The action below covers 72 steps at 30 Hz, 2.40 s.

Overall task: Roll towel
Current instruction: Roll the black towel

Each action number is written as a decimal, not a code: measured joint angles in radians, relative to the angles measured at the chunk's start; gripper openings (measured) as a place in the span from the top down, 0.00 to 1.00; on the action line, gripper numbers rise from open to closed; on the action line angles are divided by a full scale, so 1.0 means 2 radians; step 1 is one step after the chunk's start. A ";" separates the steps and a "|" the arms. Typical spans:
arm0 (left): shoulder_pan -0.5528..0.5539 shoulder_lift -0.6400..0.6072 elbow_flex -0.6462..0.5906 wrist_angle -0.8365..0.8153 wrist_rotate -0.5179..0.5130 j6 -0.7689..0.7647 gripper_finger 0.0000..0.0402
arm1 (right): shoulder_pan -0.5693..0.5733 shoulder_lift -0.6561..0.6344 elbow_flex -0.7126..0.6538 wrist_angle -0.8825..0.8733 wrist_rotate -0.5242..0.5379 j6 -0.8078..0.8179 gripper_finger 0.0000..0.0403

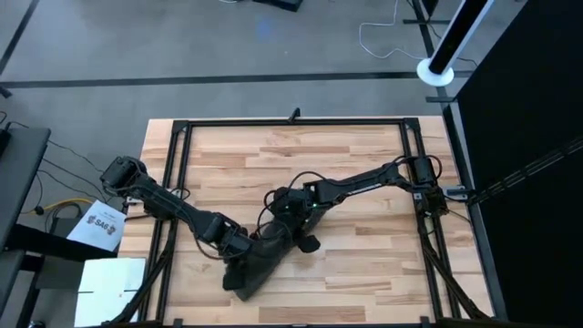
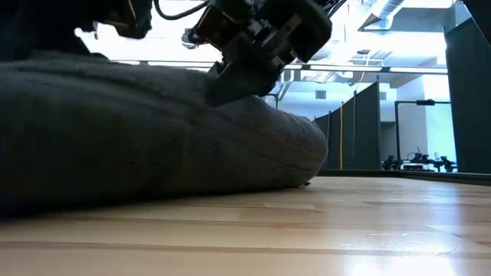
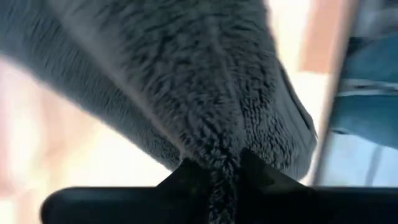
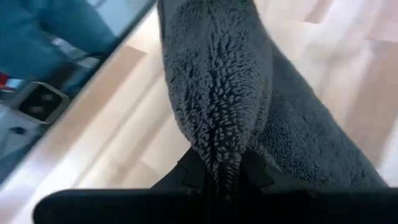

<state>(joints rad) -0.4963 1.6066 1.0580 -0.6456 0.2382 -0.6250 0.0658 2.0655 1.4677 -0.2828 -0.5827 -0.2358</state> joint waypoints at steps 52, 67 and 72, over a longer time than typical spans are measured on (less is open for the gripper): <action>-0.102 -0.119 -0.032 -0.060 -0.131 -0.282 0.96 | 0.053 0.039 0.045 0.061 0.250 0.022 0.93; -0.059 -0.108 -0.042 -0.182 -0.080 -0.211 0.63 | 0.020 0.052 0.046 0.135 0.423 0.012 0.93; -0.028 -0.144 -0.042 -0.301 -0.092 -0.175 0.60 | 0.007 0.052 0.046 0.133 0.505 0.014 0.93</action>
<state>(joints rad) -0.5513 1.3185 0.9745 -1.2479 0.0534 -0.9756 0.0801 2.1704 1.5597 -0.0164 0.4273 -0.2071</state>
